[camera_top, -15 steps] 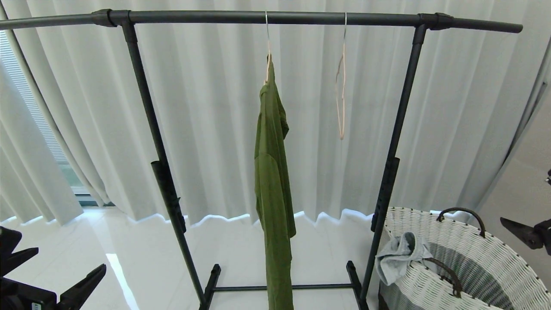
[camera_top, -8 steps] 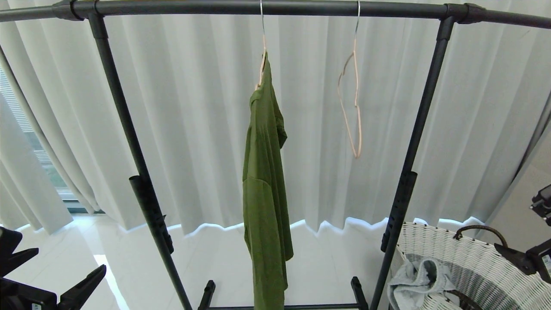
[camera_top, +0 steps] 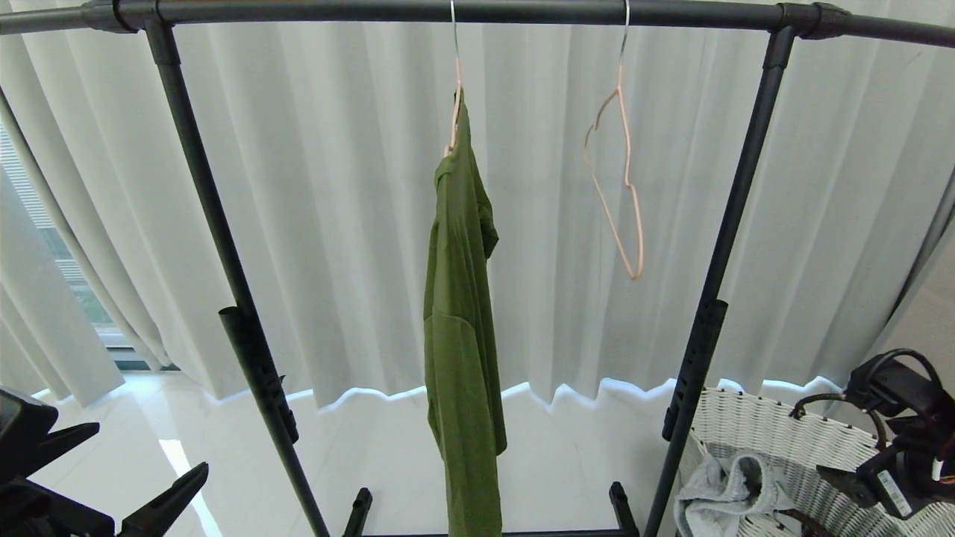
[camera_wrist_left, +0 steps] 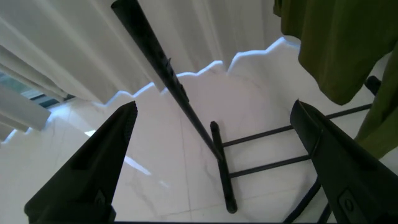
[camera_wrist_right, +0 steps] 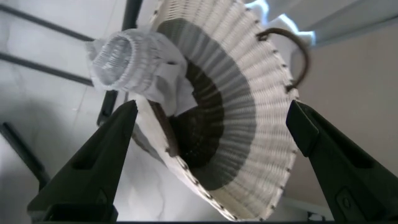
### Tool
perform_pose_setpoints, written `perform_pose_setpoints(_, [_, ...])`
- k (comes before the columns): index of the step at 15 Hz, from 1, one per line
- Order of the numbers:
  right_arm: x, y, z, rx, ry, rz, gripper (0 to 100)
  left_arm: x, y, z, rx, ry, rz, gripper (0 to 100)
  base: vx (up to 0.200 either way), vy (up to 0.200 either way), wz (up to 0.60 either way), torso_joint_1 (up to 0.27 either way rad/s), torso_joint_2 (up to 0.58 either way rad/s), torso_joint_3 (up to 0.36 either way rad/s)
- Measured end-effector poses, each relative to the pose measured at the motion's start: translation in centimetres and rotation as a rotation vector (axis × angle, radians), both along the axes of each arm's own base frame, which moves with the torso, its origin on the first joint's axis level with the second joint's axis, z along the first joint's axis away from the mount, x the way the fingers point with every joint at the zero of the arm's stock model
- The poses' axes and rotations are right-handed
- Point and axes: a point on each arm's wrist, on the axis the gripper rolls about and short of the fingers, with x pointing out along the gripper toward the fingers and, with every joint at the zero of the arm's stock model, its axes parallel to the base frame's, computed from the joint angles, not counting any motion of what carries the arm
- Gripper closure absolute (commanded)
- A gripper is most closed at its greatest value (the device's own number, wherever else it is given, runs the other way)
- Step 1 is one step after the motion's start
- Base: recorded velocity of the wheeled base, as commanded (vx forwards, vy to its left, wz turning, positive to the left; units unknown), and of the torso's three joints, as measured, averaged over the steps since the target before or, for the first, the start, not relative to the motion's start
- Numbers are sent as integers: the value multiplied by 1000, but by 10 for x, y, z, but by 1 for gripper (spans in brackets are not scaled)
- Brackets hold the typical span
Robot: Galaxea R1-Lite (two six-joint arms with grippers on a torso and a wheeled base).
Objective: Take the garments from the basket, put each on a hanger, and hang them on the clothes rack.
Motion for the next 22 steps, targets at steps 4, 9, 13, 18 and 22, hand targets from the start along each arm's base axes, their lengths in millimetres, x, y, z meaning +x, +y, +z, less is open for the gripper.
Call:
perform_pose_setpoints(4, [25,10,-30,-3,40,40,0,0,-1,0,-5,1,-14,0,0,0,0,0,0,0])
perform_pose_setpoints(9, [57,15,-69,-27,57,26,0,-3,-1,-5,-4,15,-15,0,0,0,0,0,0,0])
perform_pose_setpoints(13, [72,14,-89,-38,58,7,0,-4,-1,-9,-3,23,-16,0,0,0,0,0,0,0])
perform_pose_setpoints(18, [85,15,-99,-41,29,-3,100,-5,-1,-10,-3,25,-17,0,0,0,0,0,0,0])
perform_pose_setpoints(22, [84,18,-100,-54,21,-3,100,-6,-1,-10,-2,25,-17,0,0,0,0,0,0,0])
